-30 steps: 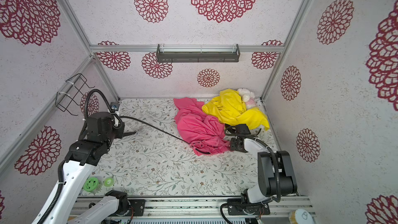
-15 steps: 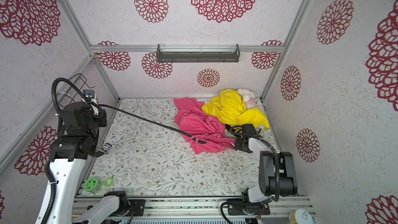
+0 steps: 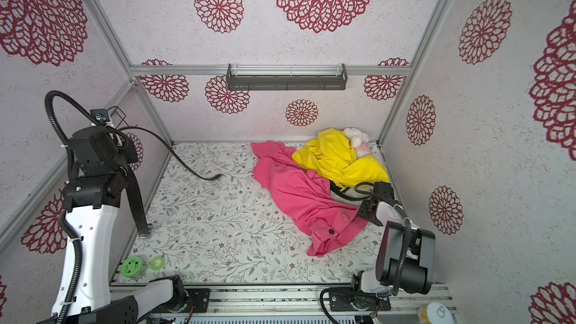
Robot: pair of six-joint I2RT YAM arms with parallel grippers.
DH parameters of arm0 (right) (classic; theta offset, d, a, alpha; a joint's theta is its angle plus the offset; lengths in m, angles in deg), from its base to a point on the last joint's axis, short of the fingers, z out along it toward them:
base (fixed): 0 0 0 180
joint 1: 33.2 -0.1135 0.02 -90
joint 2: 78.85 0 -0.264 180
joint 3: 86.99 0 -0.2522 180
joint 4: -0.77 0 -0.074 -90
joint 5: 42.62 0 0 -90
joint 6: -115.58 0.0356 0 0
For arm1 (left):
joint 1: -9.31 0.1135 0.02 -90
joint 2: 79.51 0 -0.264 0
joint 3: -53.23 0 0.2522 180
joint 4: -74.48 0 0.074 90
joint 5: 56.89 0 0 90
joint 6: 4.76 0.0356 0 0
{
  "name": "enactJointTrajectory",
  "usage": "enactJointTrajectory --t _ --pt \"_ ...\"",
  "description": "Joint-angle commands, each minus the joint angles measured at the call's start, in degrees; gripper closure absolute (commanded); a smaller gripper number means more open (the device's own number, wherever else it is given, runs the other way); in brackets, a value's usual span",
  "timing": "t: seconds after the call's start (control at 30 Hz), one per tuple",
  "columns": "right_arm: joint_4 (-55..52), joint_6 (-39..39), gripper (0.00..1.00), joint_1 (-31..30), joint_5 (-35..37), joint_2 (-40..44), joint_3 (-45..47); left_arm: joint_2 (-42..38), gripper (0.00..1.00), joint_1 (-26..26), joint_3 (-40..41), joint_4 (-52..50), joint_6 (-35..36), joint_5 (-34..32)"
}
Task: Remove the belt from the trousers
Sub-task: Remove the belt from the trousers, then move the trousers to the center of the board.
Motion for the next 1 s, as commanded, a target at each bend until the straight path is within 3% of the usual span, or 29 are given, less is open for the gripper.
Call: enactJointTrajectory --t 0.0,0.13,0.27,0.43,0.6,0.77,0.87,0.97 --pt "-0.2 1.7 0.53 -3.1 -2.7 3.5 0.7 0.2 1.00 -5.3 -3.6 3.3 -1.8 4.1" --pt "-0.7 4.9 0.53 -13.4 -3.0 7.2 1.9 4.1 1.00 -15.5 -9.6 3.9 2.1 0.9" --pt "2.4 10.6 0.53 -24.7 -4.0 7.0 3.8 8.4 1.00 -17.4 -14.9 5.2 1.6 3.2" --pt "10.9 15.6 0.52 -36.5 -5.7 -5.1 1.4 11.6 1.00 -17.8 -13.6 8.1 -0.8 6.4" --pt "14.2 17.3 0.50 -47.2 -7.1 -20.4 -12.7 14.0 1.00 -18.4 -11.3 10.5 -1.8 7.7" --pt "10.6 15.7 0.41 -51.5 -10.3 -30.0 -29.2 18.3 1.00 -18.3 -11.1 9.9 1.0 3.1" --pt "7.6 14.8 0.34 -51.8 -11.0 -27.2 -29.8 20.4 1.00 -17.2 -8.7 9.9 1.9 0.0" --pt "3.1 12.6 0.27 -52.0 -12.5 -22.9 -27.3 21.9 1.00 -14.7 -5.5 11.6 0.2 1.4"
